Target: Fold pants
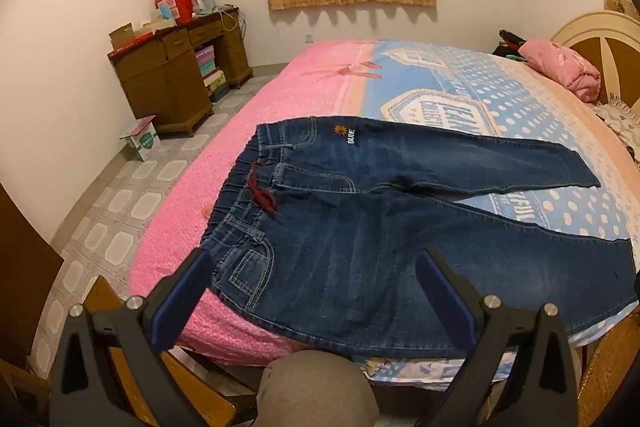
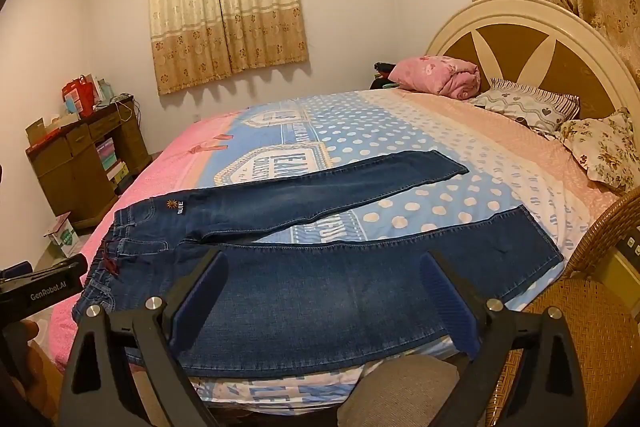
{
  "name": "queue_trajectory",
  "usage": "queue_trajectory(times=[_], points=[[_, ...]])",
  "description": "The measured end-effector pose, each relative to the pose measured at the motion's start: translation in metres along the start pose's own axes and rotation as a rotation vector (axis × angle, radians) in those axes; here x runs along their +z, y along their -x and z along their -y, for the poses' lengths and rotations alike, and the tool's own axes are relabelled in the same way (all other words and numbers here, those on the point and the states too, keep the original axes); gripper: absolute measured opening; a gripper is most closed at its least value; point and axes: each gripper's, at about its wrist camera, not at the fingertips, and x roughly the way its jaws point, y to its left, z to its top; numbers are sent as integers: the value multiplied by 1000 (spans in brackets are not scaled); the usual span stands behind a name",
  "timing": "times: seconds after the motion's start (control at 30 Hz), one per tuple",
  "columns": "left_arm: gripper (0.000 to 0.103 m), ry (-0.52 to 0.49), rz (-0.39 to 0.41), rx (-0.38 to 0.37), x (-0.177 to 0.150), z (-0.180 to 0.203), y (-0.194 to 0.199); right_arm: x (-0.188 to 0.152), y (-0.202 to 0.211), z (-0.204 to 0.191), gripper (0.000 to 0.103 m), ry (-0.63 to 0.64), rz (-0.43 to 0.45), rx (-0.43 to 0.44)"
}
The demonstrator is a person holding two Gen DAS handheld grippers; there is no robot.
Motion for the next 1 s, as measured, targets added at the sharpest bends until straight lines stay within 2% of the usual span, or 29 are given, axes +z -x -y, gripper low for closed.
queue_trajectory(times=[1.0], points=[[103, 4, -2, -2, -2, 0, 0, 7, 1, 6, 97, -2, -3, 5]])
